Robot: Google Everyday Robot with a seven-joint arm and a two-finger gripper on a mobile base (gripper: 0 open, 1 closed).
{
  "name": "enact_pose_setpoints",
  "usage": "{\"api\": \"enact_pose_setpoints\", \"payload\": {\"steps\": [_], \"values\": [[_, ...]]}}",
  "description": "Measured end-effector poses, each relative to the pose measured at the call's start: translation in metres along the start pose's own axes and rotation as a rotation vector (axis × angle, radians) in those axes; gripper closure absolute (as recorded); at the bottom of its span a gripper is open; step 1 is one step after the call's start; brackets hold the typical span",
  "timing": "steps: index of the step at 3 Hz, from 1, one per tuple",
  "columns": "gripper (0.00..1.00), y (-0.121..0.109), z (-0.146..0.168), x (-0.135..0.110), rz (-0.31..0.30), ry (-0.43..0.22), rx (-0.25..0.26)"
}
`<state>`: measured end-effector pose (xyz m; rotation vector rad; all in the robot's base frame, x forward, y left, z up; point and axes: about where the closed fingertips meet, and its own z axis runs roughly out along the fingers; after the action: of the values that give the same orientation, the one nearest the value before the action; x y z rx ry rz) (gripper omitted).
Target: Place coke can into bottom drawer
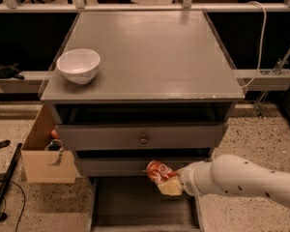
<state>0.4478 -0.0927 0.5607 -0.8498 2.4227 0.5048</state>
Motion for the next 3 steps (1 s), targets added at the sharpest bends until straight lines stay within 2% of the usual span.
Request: {"api": "enact_pose_setpoints", "payload": {"steps": [1, 2, 3], "values": [[1.00, -0.029, 0.012, 0.023, -0.094, 0.038, -0.007], [1.00, -0.061, 0.037, 0.049, -0.137, 0.071, -0.025], [1.00, -0.061, 0.044, 0.049, -0.141, 0.081, -0.028]]}}
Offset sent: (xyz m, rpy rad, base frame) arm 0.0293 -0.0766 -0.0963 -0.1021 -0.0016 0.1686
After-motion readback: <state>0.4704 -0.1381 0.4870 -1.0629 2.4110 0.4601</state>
